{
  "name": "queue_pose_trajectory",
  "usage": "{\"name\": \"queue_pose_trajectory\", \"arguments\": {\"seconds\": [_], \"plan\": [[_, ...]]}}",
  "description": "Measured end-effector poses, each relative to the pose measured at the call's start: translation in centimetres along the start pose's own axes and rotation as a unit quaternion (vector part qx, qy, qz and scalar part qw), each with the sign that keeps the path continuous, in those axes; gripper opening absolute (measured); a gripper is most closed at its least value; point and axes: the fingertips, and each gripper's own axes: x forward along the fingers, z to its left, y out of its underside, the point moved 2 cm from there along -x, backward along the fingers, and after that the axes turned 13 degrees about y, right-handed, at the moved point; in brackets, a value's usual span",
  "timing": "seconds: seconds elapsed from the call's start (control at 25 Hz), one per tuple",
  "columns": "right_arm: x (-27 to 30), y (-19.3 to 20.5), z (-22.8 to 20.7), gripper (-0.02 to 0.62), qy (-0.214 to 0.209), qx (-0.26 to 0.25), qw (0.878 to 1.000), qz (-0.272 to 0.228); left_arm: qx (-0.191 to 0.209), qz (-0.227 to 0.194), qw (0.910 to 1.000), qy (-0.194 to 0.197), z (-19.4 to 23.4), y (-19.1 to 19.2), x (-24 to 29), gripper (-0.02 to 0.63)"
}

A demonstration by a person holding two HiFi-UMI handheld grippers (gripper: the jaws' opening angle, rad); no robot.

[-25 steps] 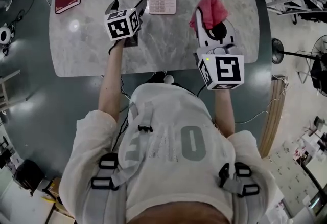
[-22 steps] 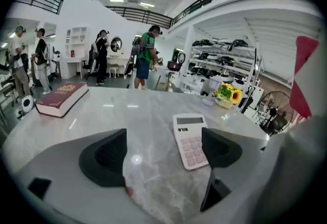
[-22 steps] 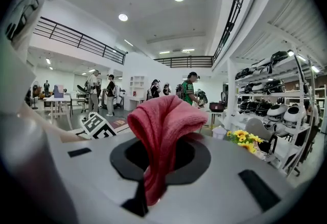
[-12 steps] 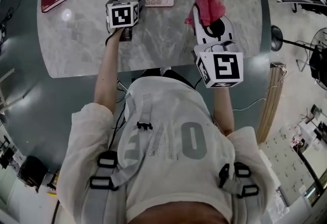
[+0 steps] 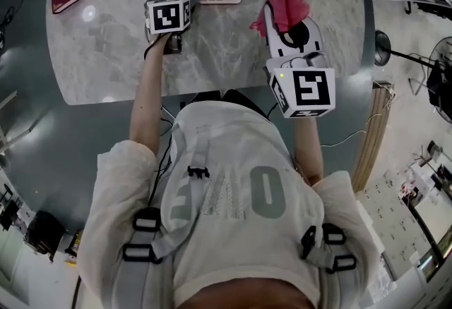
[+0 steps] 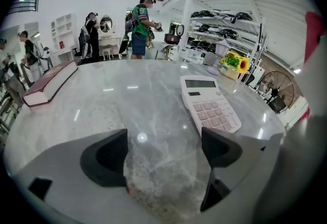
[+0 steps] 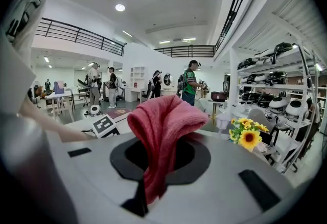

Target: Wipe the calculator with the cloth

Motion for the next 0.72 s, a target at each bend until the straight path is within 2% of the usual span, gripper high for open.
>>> {"name": "queue_pose_trajectory", "arguments": {"seconds": [0.36,0.52,0.72], "plan": [[1.2,-0.1,0.8,0.055,-0.013,-0.021,1.000,0.006,-0.021,0.015,0.9996,0.008,0.0,-0.1,0.0,0.443],[1.7,-0.4,1.5,0.055,-0.021,-0.033,0.999,0.005,-0.052,0.001,0.9987,-0.002,0.5,-0.1,-0.2,0.442],[2.1,0.3,1.8,0.055,-0.028,-0.033,0.999,0.012,-0.016,0.018,0.9996,-0.017,0.3,0.1,0.3,0.442]]}}
